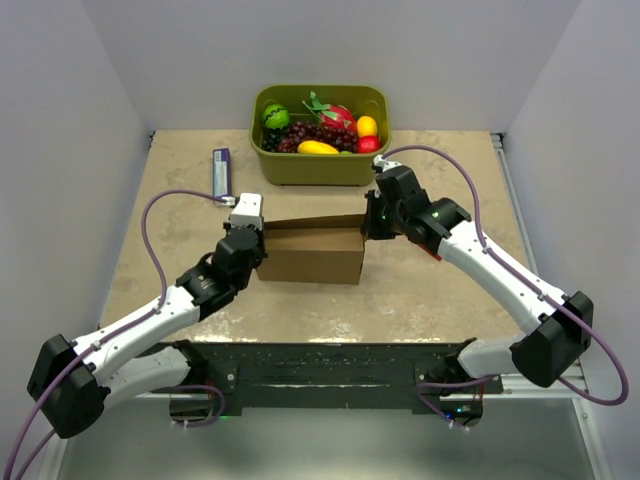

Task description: Fold the paper box

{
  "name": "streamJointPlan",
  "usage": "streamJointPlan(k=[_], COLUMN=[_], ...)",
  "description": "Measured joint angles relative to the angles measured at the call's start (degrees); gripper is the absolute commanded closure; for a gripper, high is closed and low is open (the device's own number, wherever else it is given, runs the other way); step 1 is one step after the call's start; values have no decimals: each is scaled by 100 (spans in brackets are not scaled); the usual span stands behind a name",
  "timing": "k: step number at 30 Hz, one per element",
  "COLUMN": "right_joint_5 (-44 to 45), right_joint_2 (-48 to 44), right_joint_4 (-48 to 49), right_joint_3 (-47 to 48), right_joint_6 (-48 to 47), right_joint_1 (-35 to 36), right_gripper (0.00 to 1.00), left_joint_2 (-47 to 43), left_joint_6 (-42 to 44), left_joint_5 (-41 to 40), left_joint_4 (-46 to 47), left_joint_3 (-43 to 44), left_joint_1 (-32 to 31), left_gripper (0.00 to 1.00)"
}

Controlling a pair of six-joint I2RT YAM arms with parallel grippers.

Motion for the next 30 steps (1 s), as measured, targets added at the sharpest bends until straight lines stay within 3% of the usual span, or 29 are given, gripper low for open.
streamJointPlan(k=[30], right_joint_5=[-24], right_joint_2=[-2], right_joint_4=[7], right_joint_3=[28], right_joint_6=[258], right_joint_1=[11], right_gripper=[100], left_joint_2=[50], left_joint_6=[114], left_joint_5=[-63], left_joint_4=[-13], left_joint_3=[31], left_joint_1=[0], left_gripper=[92])
